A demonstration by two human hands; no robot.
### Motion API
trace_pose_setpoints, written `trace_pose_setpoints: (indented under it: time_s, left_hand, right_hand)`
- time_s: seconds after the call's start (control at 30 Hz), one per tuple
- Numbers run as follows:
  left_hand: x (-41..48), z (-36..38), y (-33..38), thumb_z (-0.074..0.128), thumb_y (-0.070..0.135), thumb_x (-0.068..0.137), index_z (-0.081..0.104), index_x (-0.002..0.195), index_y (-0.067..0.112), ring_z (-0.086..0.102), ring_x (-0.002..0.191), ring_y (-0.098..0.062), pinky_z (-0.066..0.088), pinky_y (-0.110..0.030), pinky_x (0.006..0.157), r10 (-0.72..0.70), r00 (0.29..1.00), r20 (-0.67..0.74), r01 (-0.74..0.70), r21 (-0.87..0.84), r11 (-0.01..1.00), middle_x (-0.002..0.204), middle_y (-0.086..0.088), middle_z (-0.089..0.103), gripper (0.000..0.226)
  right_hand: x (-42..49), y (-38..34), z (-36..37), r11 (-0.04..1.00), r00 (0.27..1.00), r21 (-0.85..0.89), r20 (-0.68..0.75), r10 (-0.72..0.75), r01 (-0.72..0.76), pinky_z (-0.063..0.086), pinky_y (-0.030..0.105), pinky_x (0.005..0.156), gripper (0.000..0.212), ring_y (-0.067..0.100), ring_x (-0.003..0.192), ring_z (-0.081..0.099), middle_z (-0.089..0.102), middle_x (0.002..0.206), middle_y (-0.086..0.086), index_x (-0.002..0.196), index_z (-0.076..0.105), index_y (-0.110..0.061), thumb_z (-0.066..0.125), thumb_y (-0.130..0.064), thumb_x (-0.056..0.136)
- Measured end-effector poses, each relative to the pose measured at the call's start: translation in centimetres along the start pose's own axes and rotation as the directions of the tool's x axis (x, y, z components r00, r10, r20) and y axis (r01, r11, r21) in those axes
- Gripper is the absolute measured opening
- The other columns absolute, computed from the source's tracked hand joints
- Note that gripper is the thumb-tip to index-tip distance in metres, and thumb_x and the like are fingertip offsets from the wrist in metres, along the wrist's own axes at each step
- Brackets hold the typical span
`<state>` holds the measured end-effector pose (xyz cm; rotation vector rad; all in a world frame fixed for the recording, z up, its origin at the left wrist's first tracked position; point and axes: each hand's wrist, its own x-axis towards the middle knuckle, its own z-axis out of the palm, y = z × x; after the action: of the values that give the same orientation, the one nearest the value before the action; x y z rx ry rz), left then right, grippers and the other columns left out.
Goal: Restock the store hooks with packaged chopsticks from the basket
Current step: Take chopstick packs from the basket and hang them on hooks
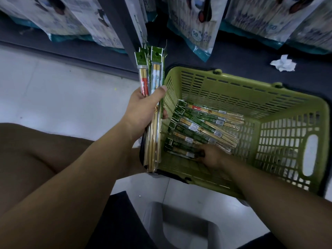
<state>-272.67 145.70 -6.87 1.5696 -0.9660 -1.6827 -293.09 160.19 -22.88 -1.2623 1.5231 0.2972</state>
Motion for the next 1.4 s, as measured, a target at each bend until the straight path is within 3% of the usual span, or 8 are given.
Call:
trace_pose_setpoints:
  time_s: [0.17, 0.47, 0.7, 0.87, 0.93, 1.1, 1.23, 1.4]
  left_hand:
    - [0.3, 0.0, -0.1, 0.073, 0.026, 0.094, 0.057, 0.096, 0.011, 0.058, 0.054, -0.023, 0.058, -0.037, 0.059, 0.002, 1.0, 0.006, -0.002, 0.011, 1.0, 0.077, -0.004, 0.056, 0.022]
    - [0.4, -0.2, -0.2, 0.075, 0.032, 0.088, 0.057, 0.095, 0.01, 0.058, 0.054, -0.023, 0.057, -0.037, 0.059, 0.005, 1.0, 0.02, -0.006, 0.02, 1.0, 0.085, -0.011, 0.052, 0.029]
    - [0.4, -0.1, -0.3, 0.076, 0.032, 0.087, 0.058, 0.092, 0.013, 0.059, 0.051, -0.023, 0.059, -0.038, 0.059, 0.006, 1.0, 0.021, -0.006, 0.017, 1.0, 0.076, -0.003, 0.056, 0.027]
    - [0.3, 0.1, -0.2, 0.075, 0.03, 0.091, 0.056, 0.098, 0.012, 0.061, 0.05, -0.023, 0.058, -0.037, 0.058, -0.014, 1.0, -0.002, 0.014, 0.032, 0.999, 0.079, -0.004, 0.057, 0.028]
    - [0.1, 0.2, -0.1, 0.073, 0.03, 0.093, 0.058, 0.099, 0.011, 0.062, 0.051, -0.023, 0.058, -0.036, 0.057, -0.003, 1.0, 0.009, 0.003, 0.045, 0.999, 0.077, -0.005, 0.062, 0.025]
    - [-0.4, 0.8, 0.1, 0.073, 0.027, 0.094, 0.062, 0.109, 0.005, 0.065, 0.055, -0.019, 0.054, -0.026, 0.054, -0.001, 1.0, 0.004, 0.0, 0.085, 0.996, 0.08, -0.005, 0.07, 0.028]
    - [-1.7, 2.2, 0.2, 0.08, 0.018, 0.089, 0.067, 0.121, 0.005, 0.077, 0.092, -0.014, 0.061, -0.025, 0.077, 0.06, 0.995, 0.085, -0.07, 0.111, 0.991, 0.105, -0.003, 0.078, 0.037]
    - [-4.1, 5.0, 1.4, 0.078, 0.005, 0.087, 0.063, 0.128, -0.002, 0.073, 0.108, -0.027, 0.06, -0.033, 0.088, 0.096, 0.97, 0.226, -0.084, -0.06, 0.995, 0.118, -0.016, 0.075, 0.045]
  right_hand:
    - [0.8, -0.5, 0.4, 0.981, 0.996, -0.193, 0.09, 0.011, 0.007, 0.052, 0.037, 0.094, 0.036, 0.026, 0.109, 0.064, 0.066, 0.126, 0.01, 0.133, 0.061, -0.015, 0.061, -0.029, 0.1]
    - [0.9, -0.7, -0.5, 0.983, 0.975, -0.184, 0.218, 0.041, 0.0, 0.042, 0.029, 0.079, 0.032, 0.017, 0.095, 0.057, 0.063, 0.112, 0.003, 0.121, 0.064, -0.017, 0.056, -0.041, 0.102]
    - [0.2, 0.4, -0.7, 0.994, 0.991, -0.104, 0.132, -0.024, 0.038, 0.044, 0.029, 0.088, 0.031, 0.02, 0.105, 0.058, 0.063, 0.123, 0.004, 0.124, 0.067, -0.016, 0.065, -0.032, 0.098]
    - [-0.2, 0.0, -1.3, 0.985, 0.991, -0.165, 0.132, -0.027, 0.049, 0.046, 0.031, 0.081, 0.021, 0.019, 0.093, 0.061, 0.066, 0.105, 0.003, 0.111, 0.07, -0.018, 0.063, -0.033, 0.099]
    - [-0.7, -0.5, -2.5, 0.986, 0.997, -0.162, 0.067, -0.04, 0.05, 0.045, 0.032, 0.075, 0.009, 0.017, 0.086, 0.059, 0.062, 0.096, 0.0, 0.094, 0.062, -0.026, 0.06, -0.032, 0.1]
    - [-3.9, -3.7, -7.4, 0.989, 0.974, 0.082, -0.2, -0.106, 0.124, 0.037, 0.028, 0.062, 0.022, 0.017, 0.075, 0.056, 0.056, 0.077, -0.003, 0.079, 0.057, -0.025, 0.064, -0.032, 0.099]
    - [-8.1, -7.0, -10.8, 0.921, 0.949, 0.311, -0.276, -0.149, 0.235, 0.047, 0.03, 0.07, 0.017, 0.014, 0.077, 0.066, 0.071, 0.082, -0.004, 0.086, 0.067, -0.024, 0.068, -0.038, 0.096]
    - [-13.0, -10.6, -12.5, 0.842, 0.871, 0.413, -0.476, -0.124, 0.346, 0.039, 0.026, 0.056, 0.021, 0.003, 0.052, 0.047, 0.053, 0.063, -0.009, 0.083, 0.064, -0.022, 0.068, -0.038, 0.096]
